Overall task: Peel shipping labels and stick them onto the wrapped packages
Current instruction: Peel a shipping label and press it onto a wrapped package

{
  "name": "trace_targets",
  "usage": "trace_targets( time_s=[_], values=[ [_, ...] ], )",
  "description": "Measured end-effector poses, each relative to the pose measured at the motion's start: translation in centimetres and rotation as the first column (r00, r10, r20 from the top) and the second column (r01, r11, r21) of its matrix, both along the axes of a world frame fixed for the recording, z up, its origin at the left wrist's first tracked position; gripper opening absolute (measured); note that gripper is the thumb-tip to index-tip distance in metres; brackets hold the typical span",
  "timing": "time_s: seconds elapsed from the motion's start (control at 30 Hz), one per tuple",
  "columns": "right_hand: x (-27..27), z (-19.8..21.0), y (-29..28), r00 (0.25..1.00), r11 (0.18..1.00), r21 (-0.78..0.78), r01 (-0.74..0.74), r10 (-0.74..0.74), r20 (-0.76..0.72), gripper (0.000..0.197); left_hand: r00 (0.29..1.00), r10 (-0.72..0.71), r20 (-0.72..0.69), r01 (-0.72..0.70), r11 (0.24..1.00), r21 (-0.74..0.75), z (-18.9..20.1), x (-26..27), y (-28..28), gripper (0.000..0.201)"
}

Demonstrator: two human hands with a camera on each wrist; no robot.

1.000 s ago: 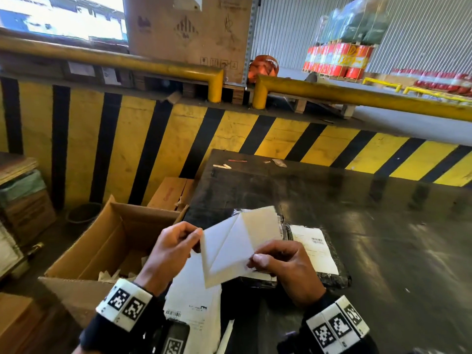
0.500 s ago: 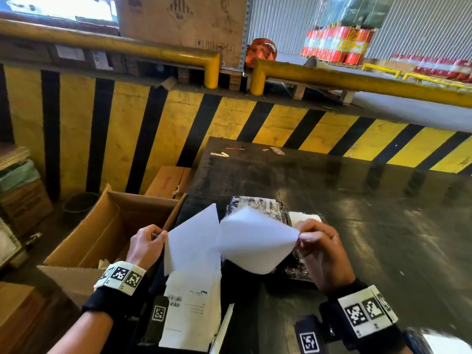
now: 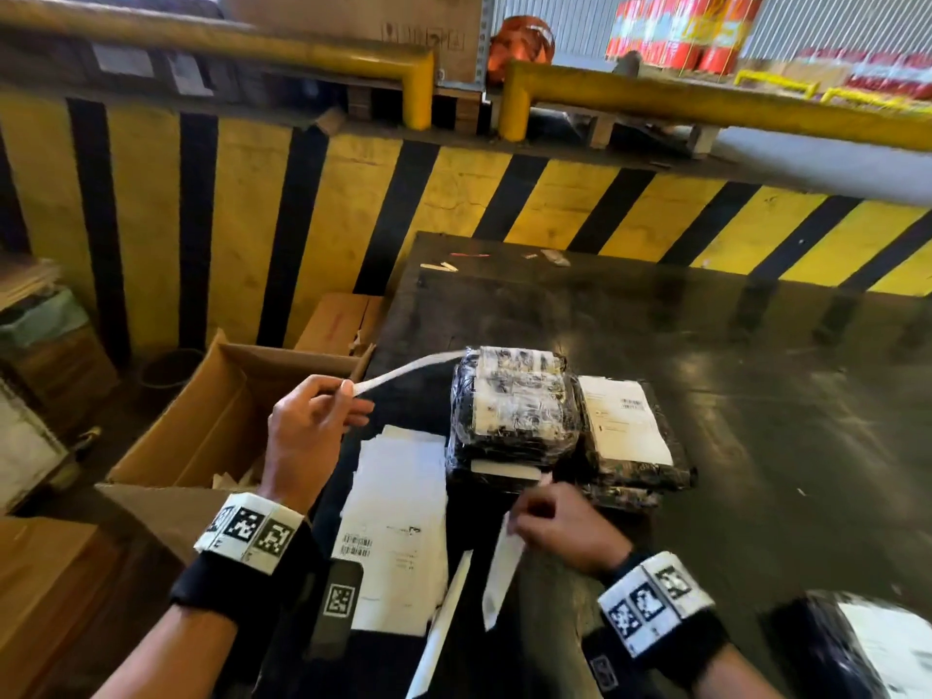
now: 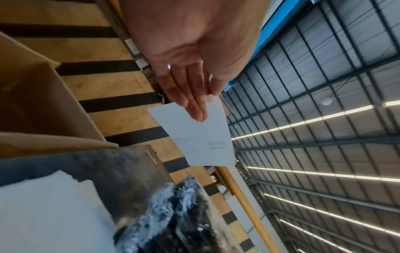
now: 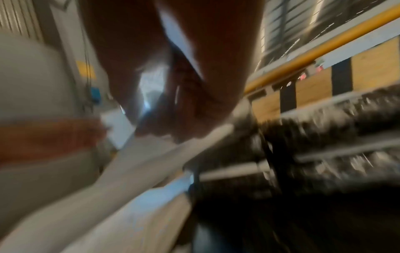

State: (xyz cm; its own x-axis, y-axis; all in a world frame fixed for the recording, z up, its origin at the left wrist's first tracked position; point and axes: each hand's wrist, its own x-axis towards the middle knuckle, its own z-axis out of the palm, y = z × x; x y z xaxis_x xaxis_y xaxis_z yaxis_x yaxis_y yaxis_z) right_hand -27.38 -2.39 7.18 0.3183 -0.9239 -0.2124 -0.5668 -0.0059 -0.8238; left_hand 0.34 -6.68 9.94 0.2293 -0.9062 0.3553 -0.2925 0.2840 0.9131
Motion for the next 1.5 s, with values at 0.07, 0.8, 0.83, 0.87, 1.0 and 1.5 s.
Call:
trace_targets(
  time_s=[0.07,0.8,0.83,0.87,1.0,1.5],
  values=[
    [0.7,-3.0,0.4,0.991,0.993,0.076,-0.087,0.094,-0.099,0.024,1.0,0.007,-0.025,-0.008,0.999,-0.039,0.5,-0.6,0.6,0.008],
    [-0.5,2.2,0.8,0.499,0.874,0.2,0.443,-0.426,0.755,0.039,0.972,-0.196,0.129,0.224,0.939,-0.26,1.6,-13.8,3.4,0.004],
    [-1.4,3.1,0.5,0.432,0.833,0.218,0.508,-0.466,0.773,0.033,0.962,-0.216,0.167,0.256,0.928,-0.273,1.5,-15.1,3.5,0.006],
    [-2.2,3.6,0.3,0.372,0.789,0.24,0.565,-0.504,0.779,0.027,0.953,-0.236,0.192,0.282,0.922,-0.266,1.2,-16.1,3.7,0.009],
    [-6.8,4.8,-0.6,0.284,0.698,0.286,0.656,-0.58,0.764,0.01,0.923,-0.318,0.215,0.36,0.913,-0.194,-0.1,-20.4,3.6,0.016],
    [-21.4,4.2,-4.7,0.765,0.915,0.146,0.376,-0.396,0.508,0.021,0.915,-0.355,-0.19,0.398,0.872,0.285,0.6,-28.7,-1.6,0.018]
  ],
)
